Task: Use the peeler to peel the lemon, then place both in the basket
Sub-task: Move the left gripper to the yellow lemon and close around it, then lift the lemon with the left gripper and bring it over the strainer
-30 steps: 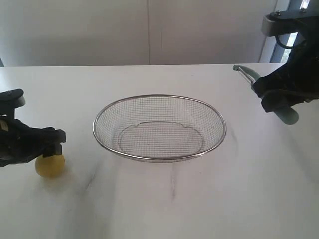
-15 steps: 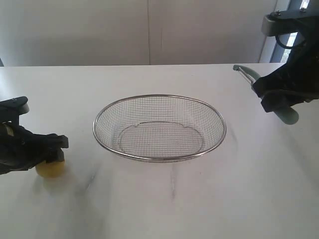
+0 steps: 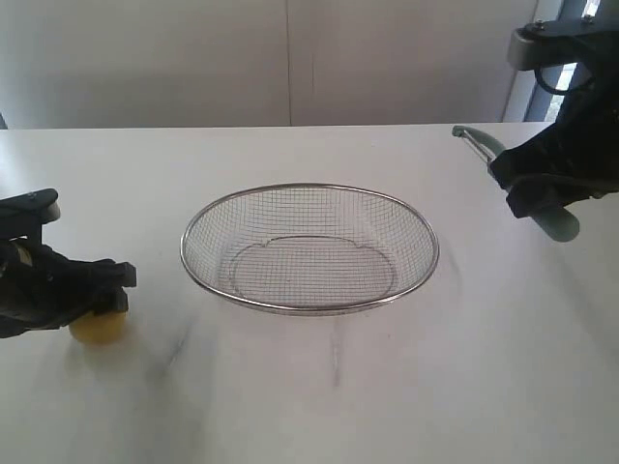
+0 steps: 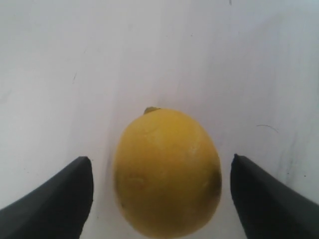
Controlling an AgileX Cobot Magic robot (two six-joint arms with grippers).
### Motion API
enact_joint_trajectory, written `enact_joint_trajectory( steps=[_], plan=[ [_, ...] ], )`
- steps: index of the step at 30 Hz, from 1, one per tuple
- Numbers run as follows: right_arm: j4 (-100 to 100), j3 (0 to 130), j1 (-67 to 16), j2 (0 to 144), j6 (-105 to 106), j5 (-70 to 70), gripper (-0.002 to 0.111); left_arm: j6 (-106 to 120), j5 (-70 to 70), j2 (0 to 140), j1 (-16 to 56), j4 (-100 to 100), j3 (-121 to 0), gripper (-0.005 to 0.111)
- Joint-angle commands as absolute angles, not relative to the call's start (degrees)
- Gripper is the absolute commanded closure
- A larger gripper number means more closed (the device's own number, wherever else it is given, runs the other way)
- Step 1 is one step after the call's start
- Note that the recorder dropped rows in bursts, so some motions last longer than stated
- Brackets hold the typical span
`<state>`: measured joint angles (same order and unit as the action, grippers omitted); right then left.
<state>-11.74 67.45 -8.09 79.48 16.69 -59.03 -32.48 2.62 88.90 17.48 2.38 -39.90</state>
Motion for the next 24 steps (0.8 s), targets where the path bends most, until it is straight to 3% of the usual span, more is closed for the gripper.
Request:
enact_joint_trajectory(
  steps=[1,8,24],
  plan=[
    [-12.1,67.3,-8.0,79.0,16.7,-58.1,0.105,-32.8,2.6,88.7,17.9,1.8,-40.1,0.029],
    [-12.1,67.3,-8.0,79.0,16.7,-58.1,0.105,-32.8,2.6,88.7,17.9,1.8,-40.1,0.036],
    [-12.1,67.3,-8.0,79.0,16.7,-58.1,0.105,-34.0,0.0,91.6,19.6,1.7,-40.1,0.036]
  ],
)
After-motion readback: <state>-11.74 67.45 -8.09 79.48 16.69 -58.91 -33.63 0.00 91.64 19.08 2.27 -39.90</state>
